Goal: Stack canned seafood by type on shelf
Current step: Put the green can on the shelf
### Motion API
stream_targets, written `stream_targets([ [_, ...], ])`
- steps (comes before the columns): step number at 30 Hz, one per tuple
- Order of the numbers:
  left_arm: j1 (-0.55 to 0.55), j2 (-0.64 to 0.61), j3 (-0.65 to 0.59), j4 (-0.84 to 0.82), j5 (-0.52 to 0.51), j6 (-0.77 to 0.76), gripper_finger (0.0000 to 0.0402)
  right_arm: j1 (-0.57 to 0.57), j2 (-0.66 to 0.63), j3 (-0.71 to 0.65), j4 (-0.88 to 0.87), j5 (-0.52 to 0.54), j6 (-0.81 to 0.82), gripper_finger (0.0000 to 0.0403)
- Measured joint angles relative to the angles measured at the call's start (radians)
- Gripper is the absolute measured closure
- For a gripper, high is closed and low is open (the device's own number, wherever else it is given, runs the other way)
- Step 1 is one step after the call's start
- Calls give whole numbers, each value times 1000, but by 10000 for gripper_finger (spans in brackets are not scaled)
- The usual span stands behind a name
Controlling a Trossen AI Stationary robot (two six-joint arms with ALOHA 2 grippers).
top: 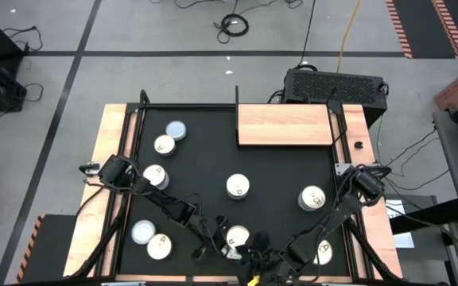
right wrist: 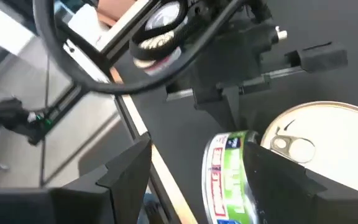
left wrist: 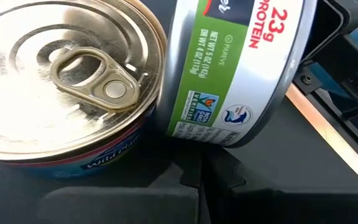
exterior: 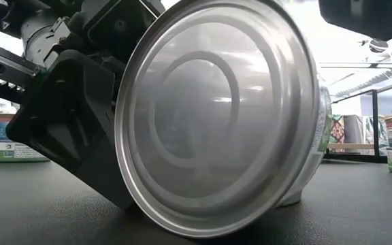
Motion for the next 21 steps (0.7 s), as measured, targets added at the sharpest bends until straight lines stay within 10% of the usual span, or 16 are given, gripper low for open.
stream_targets([
  [21, -1, -1, 0, -4, 6, 9, 395, 13, 63, 12, -23, -39, -30, 156],
])
